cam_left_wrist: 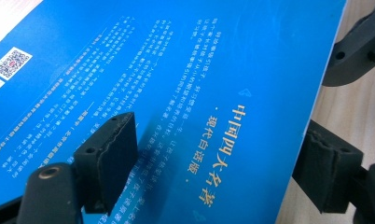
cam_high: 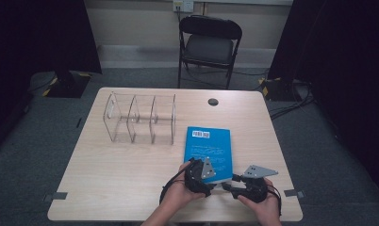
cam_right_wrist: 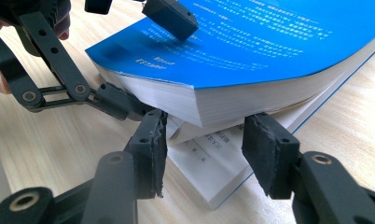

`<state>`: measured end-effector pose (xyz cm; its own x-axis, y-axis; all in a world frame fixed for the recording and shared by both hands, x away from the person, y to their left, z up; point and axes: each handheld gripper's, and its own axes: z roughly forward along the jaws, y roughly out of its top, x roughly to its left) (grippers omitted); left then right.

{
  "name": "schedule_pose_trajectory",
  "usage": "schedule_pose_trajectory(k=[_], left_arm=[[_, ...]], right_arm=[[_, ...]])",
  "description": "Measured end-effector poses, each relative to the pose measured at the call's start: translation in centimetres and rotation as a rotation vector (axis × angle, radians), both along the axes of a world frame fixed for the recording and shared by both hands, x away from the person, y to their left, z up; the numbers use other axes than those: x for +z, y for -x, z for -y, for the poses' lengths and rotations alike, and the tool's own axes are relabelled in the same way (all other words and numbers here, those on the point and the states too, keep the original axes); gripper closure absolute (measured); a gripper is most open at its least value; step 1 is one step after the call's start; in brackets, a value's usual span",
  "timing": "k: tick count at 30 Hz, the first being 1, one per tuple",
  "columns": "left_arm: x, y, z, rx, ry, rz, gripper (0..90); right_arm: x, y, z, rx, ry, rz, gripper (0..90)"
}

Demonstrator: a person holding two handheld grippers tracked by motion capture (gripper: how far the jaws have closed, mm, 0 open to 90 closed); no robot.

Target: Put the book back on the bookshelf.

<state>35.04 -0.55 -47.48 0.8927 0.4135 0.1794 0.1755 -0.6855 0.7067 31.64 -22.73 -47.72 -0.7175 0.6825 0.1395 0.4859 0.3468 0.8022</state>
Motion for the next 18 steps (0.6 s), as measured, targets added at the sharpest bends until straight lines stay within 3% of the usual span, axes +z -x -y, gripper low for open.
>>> schedule_pose_trajectory(k=[9, 18], left_arm=[[-0.04, 0.01, -0.08, 0.005, 0.011, 0.002, 21.5], [0.37, -0.17, 0.04, -0.001, -0.017, -0.020, 23.1]], right_arm=[[-0.07, -0.03, 0.14, 0.001, -0.016, 0.003, 49.8], [-0.27, -0.17, 0.40, 0.010, -0.034, -0.006, 44.0]])
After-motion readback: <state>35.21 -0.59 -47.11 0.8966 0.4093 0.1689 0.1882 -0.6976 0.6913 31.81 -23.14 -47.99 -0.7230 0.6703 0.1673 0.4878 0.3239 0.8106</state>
